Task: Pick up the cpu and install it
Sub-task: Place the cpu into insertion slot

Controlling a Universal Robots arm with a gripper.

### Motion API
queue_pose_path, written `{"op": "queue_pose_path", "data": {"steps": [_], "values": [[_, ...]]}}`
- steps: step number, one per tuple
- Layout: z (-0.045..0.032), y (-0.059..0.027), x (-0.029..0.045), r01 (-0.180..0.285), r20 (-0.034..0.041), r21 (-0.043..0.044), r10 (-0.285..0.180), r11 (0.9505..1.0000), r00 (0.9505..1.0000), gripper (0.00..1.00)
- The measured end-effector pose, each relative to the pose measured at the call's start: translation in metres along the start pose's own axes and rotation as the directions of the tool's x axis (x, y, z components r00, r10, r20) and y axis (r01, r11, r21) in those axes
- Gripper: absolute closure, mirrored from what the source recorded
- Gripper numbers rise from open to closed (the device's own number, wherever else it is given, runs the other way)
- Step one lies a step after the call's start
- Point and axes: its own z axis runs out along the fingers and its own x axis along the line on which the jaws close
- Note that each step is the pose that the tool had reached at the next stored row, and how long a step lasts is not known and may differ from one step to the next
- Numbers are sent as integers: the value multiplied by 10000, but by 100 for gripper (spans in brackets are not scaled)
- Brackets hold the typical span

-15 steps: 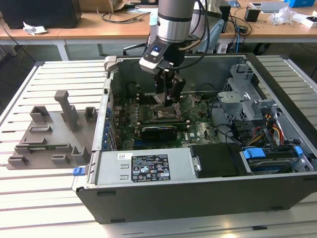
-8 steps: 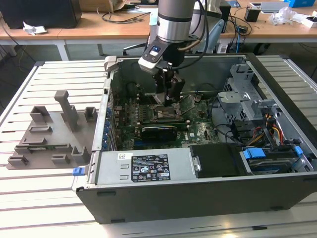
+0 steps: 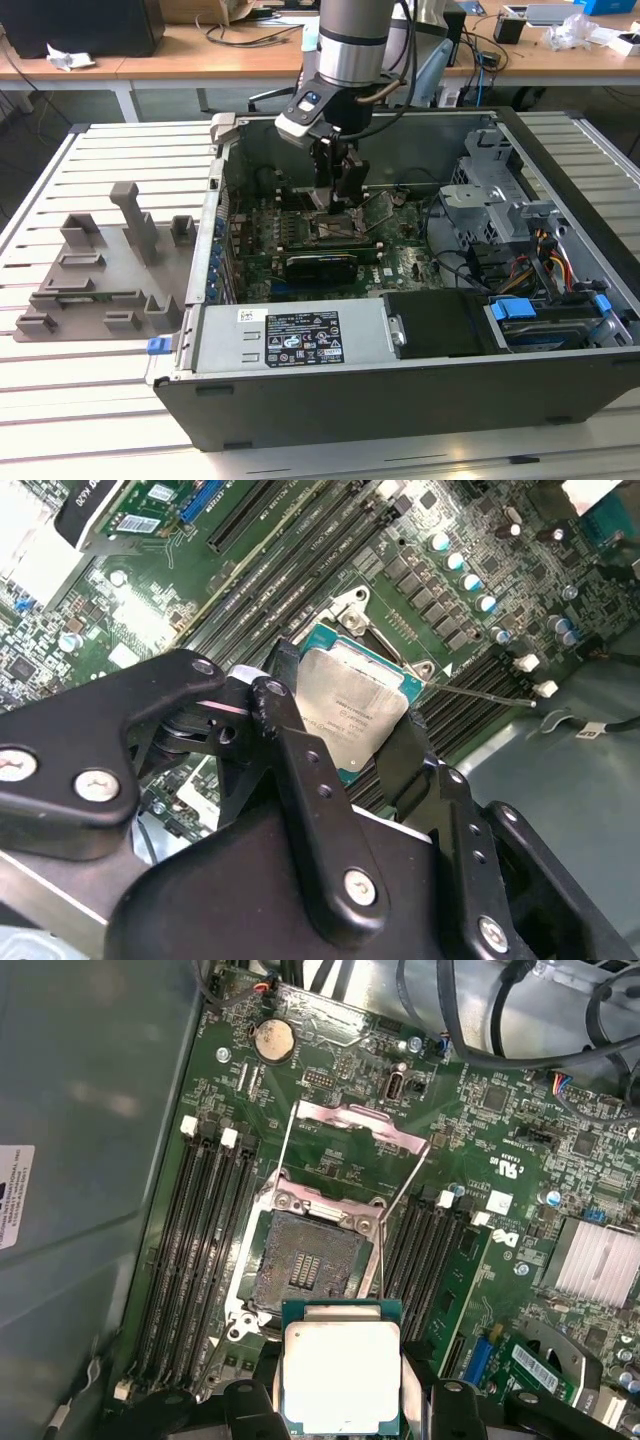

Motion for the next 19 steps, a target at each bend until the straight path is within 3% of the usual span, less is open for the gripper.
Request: {"op": "queue_pose_path", "data": {"steps": [11, 19], "values": [[4, 1, 0, -547, -65, 28, 547, 9985, 9985, 45], [7, 1, 0, -1066, -124, 58, 1067, 9943, 9942, 45]]}}
